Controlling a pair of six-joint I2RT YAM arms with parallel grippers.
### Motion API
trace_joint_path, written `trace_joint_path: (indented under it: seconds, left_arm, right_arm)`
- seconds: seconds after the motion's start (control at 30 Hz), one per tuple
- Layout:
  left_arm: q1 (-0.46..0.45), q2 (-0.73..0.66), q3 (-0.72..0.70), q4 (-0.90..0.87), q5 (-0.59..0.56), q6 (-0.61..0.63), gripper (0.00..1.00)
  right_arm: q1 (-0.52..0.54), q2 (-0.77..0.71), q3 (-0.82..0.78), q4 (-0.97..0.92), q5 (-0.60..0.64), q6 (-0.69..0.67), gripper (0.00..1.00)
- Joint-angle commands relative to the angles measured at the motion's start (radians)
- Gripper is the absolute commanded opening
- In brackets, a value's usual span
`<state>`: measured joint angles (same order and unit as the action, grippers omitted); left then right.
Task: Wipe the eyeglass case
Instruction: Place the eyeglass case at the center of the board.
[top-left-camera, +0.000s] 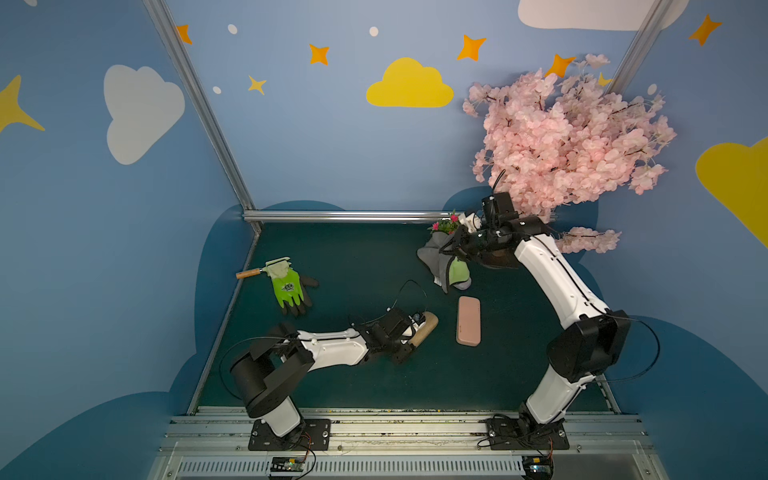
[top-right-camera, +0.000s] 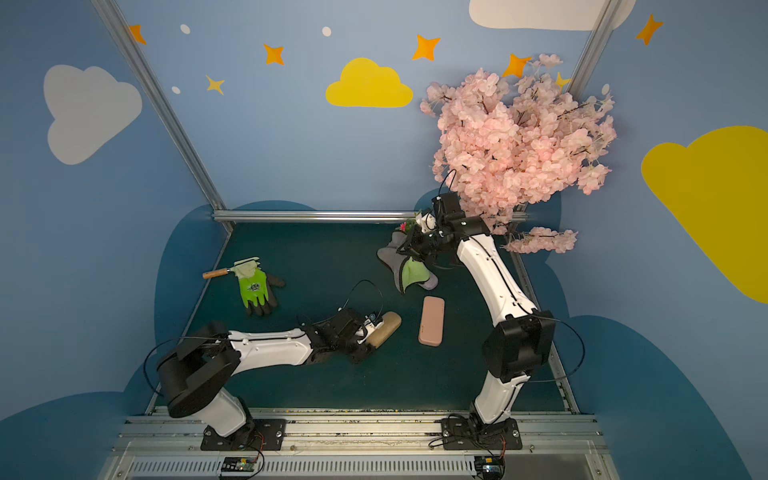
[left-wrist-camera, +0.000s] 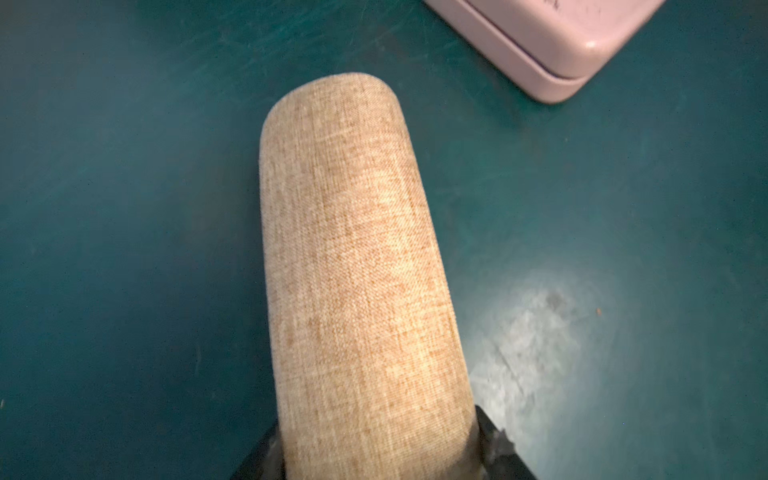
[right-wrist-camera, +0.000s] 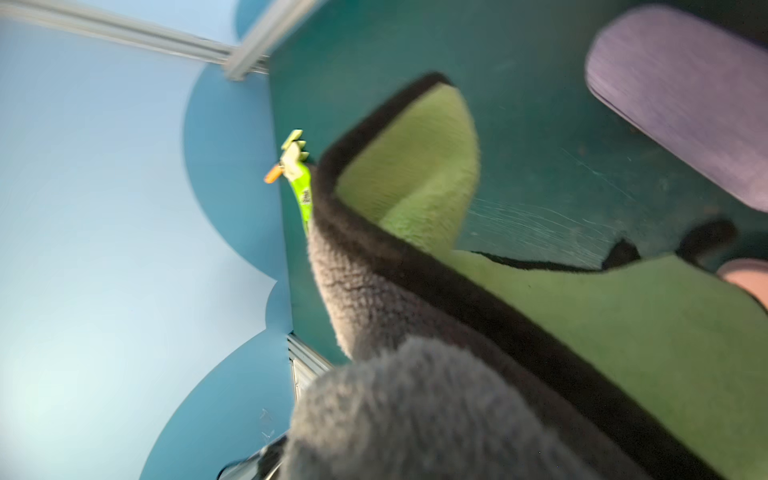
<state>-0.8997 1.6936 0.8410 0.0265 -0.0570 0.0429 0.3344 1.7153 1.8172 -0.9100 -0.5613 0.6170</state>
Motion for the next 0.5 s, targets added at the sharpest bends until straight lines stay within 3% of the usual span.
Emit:
trace_joint_path:
  seconds: [0.0,0.2,0.37,0.43,0.47]
  left_arm:
    - [-0.006,0.082,0.127,-0.061,0.034,0.038,0.29]
    - [-0.036,0.192,0.314,-0.154,0.118,0.057,0.42]
    - [-0.058,0.174,0.320,-0.167,0.156,0.083,0.71]
    - [-0.059,0.157,0.317,-0.154,0.165,0.073,0.93]
    - [-0.059,0.147,0.315,-0.149,0.166,0.066,0.99]
  right_arm:
    - [-0.008,-0.036,-0.032,-0.088,0.037,-0.041,0.00]
    - [-0.055,-0.081,-0.161,-0.066,0.079,-0.065,0.00]
    - [-0.075,-0.037,-0.152,-0.066,0.215,-0.098,0.00]
    - [-0.074,-0.005,-0.126,-0.063,0.258,-0.105,0.00]
    - [-0.072,0.014,-0.111,-0.059,0.293,-0.107,0.00]
